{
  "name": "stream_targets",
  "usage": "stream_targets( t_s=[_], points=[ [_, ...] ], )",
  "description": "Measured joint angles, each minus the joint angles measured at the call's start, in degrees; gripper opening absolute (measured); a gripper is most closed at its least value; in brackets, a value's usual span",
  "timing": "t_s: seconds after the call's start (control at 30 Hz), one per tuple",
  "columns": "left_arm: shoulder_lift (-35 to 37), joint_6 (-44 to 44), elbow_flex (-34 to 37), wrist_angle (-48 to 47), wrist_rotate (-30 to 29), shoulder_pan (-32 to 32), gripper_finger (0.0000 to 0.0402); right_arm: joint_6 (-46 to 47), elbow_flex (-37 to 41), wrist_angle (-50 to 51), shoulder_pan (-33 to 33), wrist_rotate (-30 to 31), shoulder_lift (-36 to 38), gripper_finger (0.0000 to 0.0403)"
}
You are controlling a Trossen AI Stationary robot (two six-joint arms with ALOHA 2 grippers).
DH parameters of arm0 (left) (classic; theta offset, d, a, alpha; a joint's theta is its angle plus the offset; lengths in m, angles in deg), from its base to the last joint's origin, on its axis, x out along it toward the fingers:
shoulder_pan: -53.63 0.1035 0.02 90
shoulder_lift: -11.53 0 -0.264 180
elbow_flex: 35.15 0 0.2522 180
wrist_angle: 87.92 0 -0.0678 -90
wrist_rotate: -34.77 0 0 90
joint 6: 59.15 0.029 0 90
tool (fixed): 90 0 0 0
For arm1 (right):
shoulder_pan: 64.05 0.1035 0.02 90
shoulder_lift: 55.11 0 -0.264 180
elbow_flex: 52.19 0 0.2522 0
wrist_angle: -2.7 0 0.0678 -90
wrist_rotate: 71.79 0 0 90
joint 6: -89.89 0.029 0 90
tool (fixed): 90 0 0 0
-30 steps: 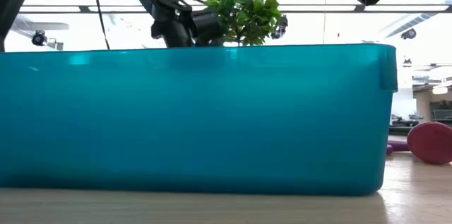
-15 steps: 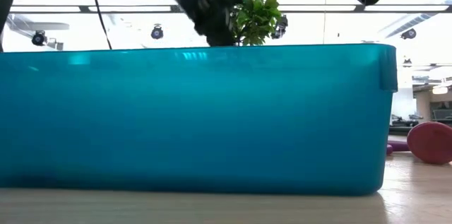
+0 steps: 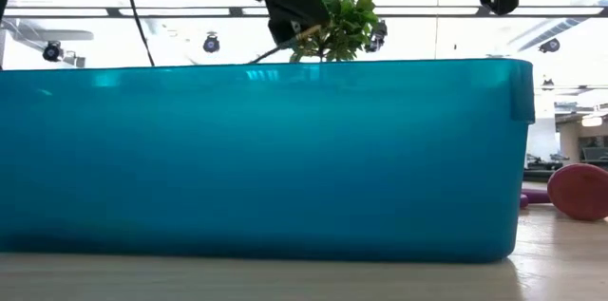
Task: Pick & Place Paint Supplies
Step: Put the blue paint brush into the blue bin, then put the black scissors into the transparent bin
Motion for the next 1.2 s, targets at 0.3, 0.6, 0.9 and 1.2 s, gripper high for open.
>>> stream_targets(
  t_s=[0.3,0.6,0.9,1.2],
  points=[
    [0.0,-10.24,0.0,0.7,-3.81,-6.16,0.0,-1.11,0.0,-0.02,0.0,-3.69,0.0,0.0238],
    [-0.33,-12.37,3.32,5.91,-8.15,-7.67,0.0,-3.82,0.0,0.02,0.0,-7.29,0.0,0.0238],
    [-0.31,-12.45,7.04,9.48,-8.81,-7.56,0.0004,-4.75,0.0,0.3,0.11,-10.65,0.0,0.0238],
    [-0.31,-14.6,7.06,9.05,-9.11,-7.43,0.0072,-5.69,0.0,0.48,0.11,-10.82,0.0,0.0238]
  ],
)
